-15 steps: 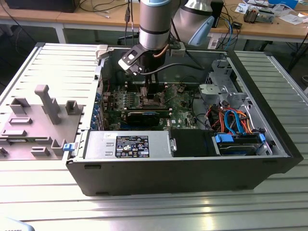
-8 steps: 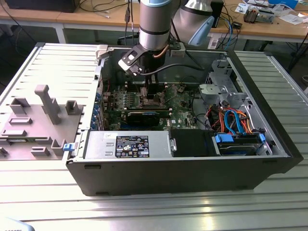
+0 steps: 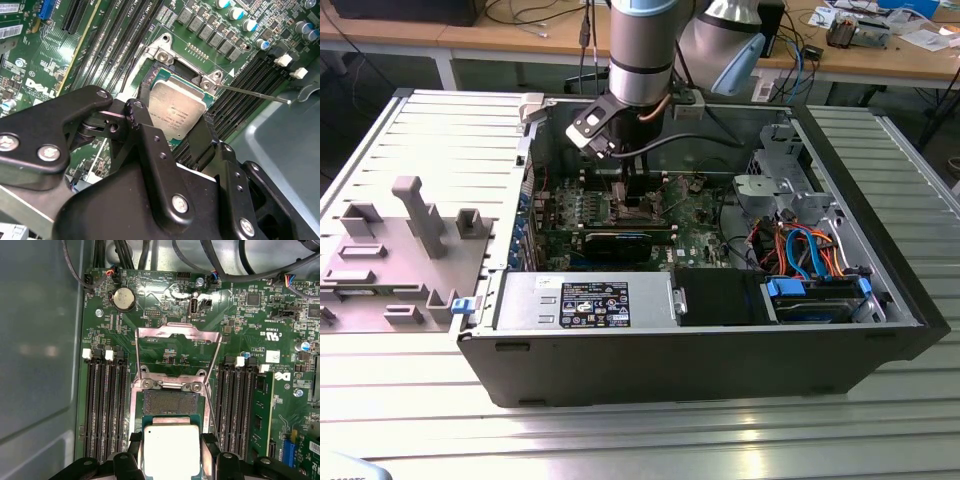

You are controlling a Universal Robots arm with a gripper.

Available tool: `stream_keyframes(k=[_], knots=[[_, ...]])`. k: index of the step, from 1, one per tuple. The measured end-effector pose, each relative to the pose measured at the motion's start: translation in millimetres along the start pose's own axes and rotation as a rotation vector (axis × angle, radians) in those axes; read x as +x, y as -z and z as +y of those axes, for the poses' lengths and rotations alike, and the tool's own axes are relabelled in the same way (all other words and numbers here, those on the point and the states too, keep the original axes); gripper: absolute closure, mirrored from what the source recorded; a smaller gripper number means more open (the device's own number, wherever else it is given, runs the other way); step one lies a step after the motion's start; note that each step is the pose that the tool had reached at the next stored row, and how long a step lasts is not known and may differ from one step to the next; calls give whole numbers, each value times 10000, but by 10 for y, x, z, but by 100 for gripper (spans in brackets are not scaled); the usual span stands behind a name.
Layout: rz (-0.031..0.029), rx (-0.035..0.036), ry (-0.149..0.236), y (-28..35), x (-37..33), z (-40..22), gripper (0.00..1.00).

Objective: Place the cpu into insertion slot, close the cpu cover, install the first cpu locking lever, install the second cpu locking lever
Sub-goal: 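Place the cpu into insertion slot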

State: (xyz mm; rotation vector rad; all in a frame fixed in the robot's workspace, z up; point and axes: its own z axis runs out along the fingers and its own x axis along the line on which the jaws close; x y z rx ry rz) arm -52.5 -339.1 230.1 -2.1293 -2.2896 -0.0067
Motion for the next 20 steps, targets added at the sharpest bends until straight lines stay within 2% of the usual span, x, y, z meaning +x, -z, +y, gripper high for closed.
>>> stream_keyframes(k=[9,17,20], knots=[[0,0,0,-40,1,5,45],[-5,0,-15,-175,-3,60,45],[-3,-4,-320,-209,-3,68,45]])
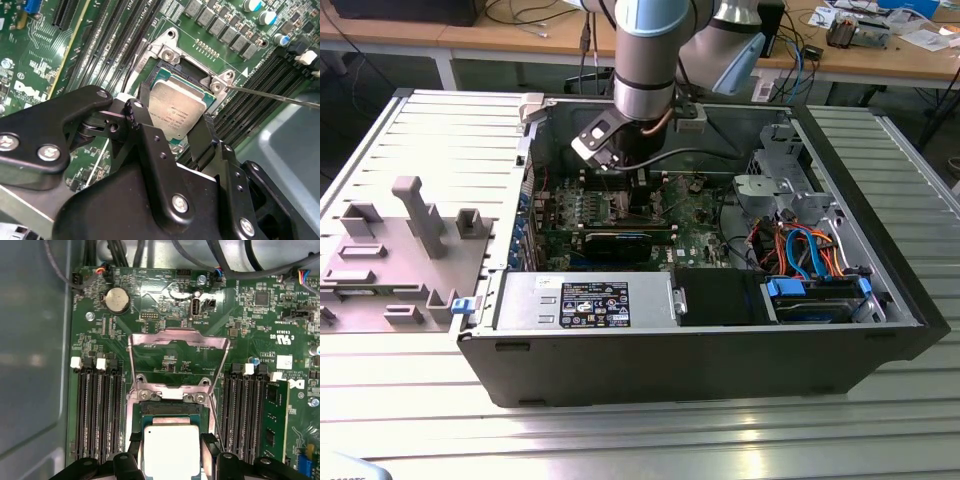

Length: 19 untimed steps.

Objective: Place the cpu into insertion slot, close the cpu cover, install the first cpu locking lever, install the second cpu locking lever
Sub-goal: 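Place the cpu into insertion slot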

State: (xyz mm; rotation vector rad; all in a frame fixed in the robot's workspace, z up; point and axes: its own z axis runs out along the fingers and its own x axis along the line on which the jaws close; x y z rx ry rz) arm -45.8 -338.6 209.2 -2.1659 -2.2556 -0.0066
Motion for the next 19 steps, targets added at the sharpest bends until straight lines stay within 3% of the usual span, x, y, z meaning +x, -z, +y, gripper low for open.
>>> stream_keyframes(k=[3,19], knots=[[2,-3,-290,-26,-1,12,45],[2,-5,-442,-103,17,27,45]])
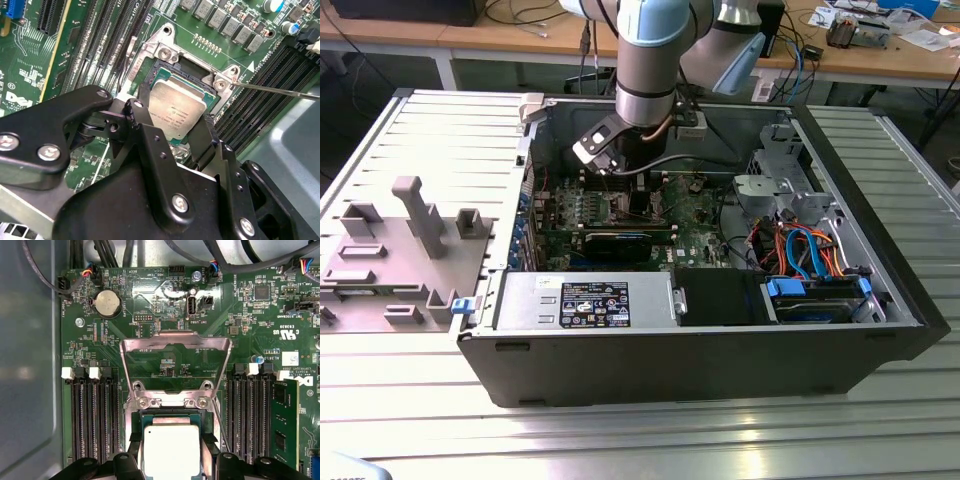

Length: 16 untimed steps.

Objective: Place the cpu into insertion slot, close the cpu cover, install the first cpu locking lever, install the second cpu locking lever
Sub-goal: 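Place the cpu into insertion slot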

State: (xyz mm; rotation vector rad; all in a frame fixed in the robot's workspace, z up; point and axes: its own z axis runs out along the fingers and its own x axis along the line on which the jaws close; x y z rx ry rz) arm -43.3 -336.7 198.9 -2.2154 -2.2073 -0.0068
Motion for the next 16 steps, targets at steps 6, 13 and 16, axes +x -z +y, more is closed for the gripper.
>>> stream_keyframes(k=[6,13,16], knots=[[0,0,-1,-5,0,0,45],[0,0,-2,-6,0,0,45],[6,-3,-1,-8,1,1,45]])
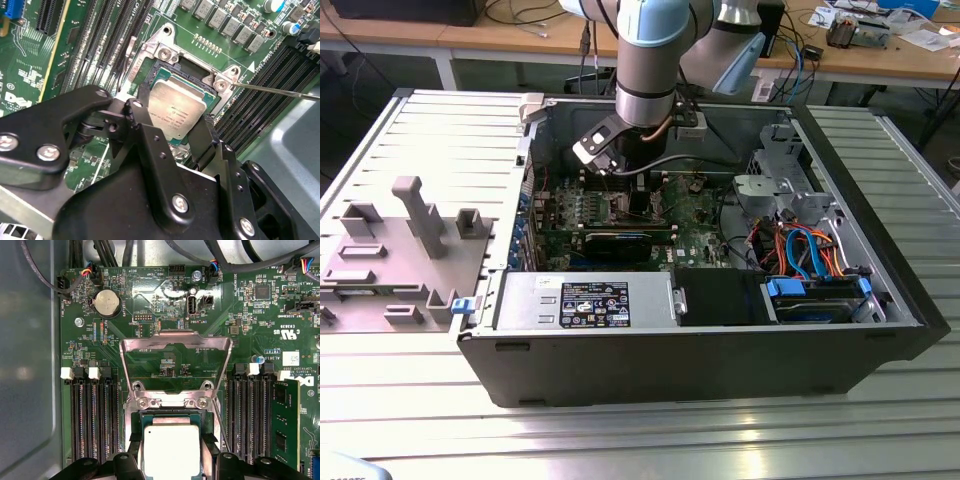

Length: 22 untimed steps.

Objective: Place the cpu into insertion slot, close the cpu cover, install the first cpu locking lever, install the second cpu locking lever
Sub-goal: 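Place the cpu into insertion slot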

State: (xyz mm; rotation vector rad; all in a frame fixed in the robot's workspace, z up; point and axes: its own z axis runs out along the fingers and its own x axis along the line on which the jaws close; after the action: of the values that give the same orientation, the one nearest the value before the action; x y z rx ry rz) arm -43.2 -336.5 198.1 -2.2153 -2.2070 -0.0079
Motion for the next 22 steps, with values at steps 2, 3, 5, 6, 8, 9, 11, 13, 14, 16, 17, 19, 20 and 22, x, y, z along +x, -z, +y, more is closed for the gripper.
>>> stream_keyframes(k=[2,3,5,6,8,9,11,13,14,16,17,19,20,22], knots=[[-4,2,0,1,-1,0,38],[-5,3,0,1,-1,0,38],[-5,3,0,1,-1,0,38],[-6,3,-1,1,-1,2,38],[-6,3,-1,2,-1,12,38],[-7,3,0,8,-1,18,38],[-4,2,-2,19,0,21,38],[-5,2,-1,24,0,21,38],[-7,4,0,37,-1,21,38],[-4,2,-1,74,0,21,38],[-3,2,0,90,1,21,38],[-2,2,-1,130,1,21,38],[15,2,0,140,2,21,38],[29,2,42,143,2,21,47]])
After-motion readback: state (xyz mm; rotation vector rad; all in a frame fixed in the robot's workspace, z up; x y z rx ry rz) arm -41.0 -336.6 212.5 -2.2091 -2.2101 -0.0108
